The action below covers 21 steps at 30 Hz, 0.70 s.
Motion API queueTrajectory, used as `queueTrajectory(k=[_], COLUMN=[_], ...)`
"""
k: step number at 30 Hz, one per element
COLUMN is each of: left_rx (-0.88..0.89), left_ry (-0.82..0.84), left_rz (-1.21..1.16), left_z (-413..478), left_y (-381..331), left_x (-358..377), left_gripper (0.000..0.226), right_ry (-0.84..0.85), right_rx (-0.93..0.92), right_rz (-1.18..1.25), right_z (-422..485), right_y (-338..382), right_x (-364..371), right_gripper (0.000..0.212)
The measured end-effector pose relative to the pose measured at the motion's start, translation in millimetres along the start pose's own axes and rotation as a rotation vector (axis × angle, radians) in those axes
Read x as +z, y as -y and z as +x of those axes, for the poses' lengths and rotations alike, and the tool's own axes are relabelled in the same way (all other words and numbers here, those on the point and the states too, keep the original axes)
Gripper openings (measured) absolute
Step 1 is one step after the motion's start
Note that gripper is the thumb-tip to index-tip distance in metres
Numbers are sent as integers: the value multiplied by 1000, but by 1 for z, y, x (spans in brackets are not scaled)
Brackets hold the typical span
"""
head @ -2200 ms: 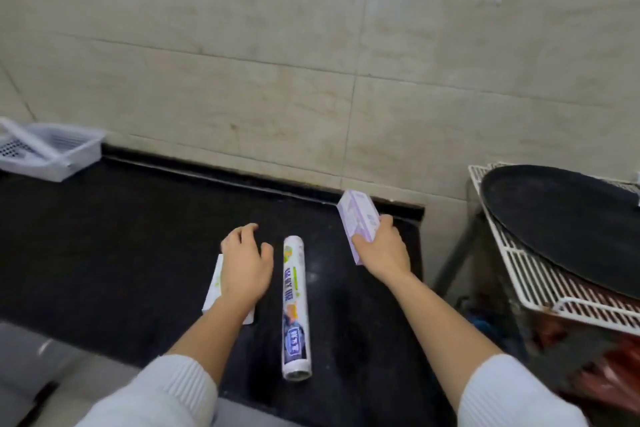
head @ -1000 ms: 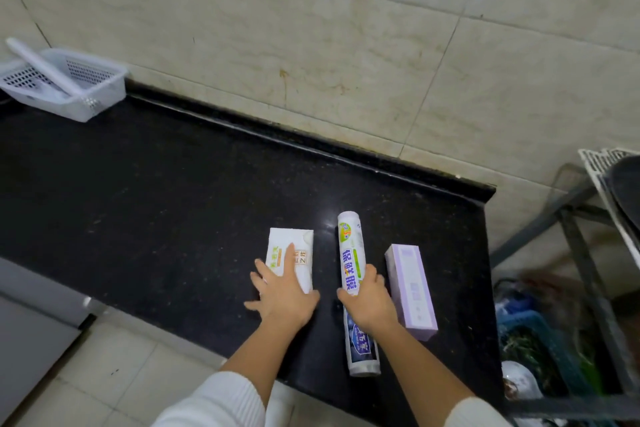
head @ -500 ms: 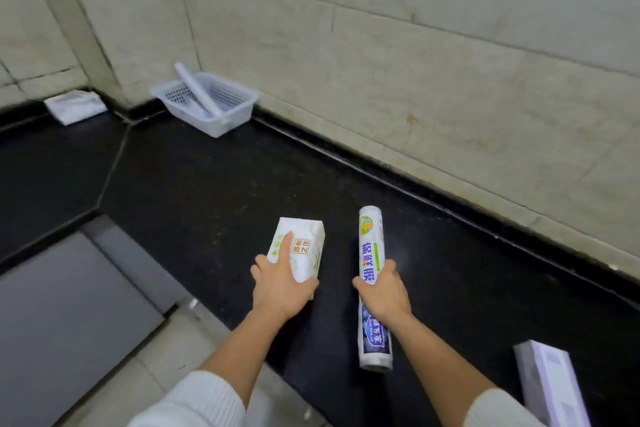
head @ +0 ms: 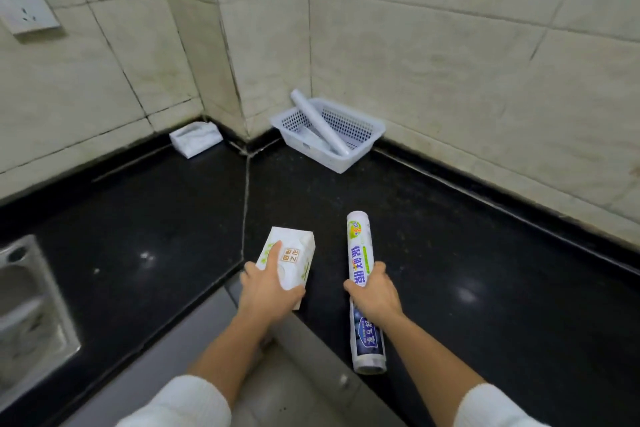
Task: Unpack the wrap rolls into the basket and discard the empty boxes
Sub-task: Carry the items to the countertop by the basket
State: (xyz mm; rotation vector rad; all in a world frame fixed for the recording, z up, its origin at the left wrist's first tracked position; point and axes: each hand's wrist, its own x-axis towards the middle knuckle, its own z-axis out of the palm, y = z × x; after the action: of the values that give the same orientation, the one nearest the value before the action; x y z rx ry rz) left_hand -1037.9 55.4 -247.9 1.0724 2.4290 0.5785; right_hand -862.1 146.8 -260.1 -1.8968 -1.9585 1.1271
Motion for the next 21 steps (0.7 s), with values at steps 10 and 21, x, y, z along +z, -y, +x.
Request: queueTrajectory(k=[10,21], left_rx=[0,49], left_ry=[-9,31], left_rz=[3,95], left_z=[184,359], left_y=[51,96], left_x=[-65,-127], left_gripper=[101,107], right_ry=[32,57], right_rx=[-34,-19], right_rz=[-14,-3], right_z=[116,219], right_y=[137,247], right_x=[66,130], right_gripper=[51,49])
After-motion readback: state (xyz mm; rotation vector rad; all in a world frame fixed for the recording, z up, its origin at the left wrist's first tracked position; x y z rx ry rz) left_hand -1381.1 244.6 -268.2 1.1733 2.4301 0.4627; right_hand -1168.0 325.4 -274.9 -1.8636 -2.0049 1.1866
